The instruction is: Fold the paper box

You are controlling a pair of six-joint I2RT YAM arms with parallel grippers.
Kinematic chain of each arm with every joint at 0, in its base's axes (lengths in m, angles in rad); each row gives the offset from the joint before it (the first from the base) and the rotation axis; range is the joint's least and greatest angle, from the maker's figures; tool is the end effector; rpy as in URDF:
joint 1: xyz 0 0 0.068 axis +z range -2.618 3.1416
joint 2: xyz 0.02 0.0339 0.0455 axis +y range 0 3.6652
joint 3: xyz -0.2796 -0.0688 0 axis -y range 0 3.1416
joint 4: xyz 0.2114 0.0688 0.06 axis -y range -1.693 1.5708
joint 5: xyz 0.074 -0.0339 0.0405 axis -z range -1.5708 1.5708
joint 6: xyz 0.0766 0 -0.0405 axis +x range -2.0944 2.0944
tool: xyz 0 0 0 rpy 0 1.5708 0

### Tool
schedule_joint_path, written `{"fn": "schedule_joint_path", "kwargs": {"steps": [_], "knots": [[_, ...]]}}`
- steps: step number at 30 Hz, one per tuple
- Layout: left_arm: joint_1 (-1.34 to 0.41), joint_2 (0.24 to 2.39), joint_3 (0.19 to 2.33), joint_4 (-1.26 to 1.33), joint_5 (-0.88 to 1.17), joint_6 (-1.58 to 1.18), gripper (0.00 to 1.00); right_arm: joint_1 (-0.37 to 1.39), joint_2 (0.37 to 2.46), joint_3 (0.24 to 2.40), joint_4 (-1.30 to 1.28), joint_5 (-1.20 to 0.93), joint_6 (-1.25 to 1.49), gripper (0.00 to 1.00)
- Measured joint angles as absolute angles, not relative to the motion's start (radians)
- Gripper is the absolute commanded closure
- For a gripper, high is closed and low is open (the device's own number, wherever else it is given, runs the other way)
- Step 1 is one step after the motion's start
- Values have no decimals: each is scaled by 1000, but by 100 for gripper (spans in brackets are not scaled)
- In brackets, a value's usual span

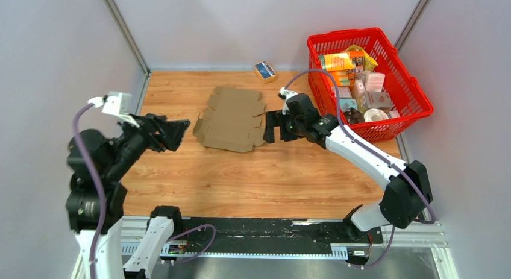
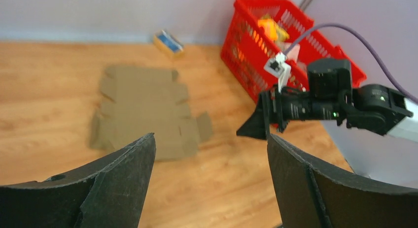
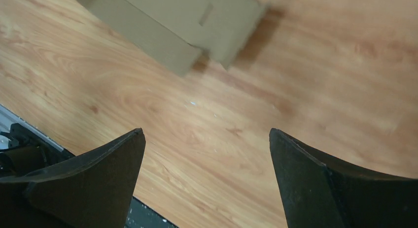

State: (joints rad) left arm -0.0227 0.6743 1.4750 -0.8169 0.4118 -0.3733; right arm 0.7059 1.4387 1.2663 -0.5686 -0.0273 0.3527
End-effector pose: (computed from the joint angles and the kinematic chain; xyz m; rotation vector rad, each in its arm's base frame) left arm 0.0492 -0.0318 0.4793 0.0444 1.6213 -0.6328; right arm 0.2367 0.2045 0.3119 -0.4322 2.3404 0.5573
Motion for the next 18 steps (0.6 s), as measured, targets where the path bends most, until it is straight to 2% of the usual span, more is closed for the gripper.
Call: {"fn": "schedule_joint_path", "kwargs": {"steps": [4,7,8,10,14,18], "knots": [[-73,698,1238,-766,448,-445,14,581,1448,1085,-506,-141,458,5],[-210,801,1091,-722,384,-472,20,535,1459,1007,-446,-177,530,15],[-249,854,1055,-697,363,-478,22,529,1469,994,-426,-184,550,23],[-281,969,1004,-641,331,-493,25,524,1505,973,-350,-190,610,29],[-298,1113,921,-554,260,-522,23,540,1619,967,-195,-178,707,32],[-322,1039,886,-551,214,-513,19,585,1743,1002,-125,-125,757,37]]}}
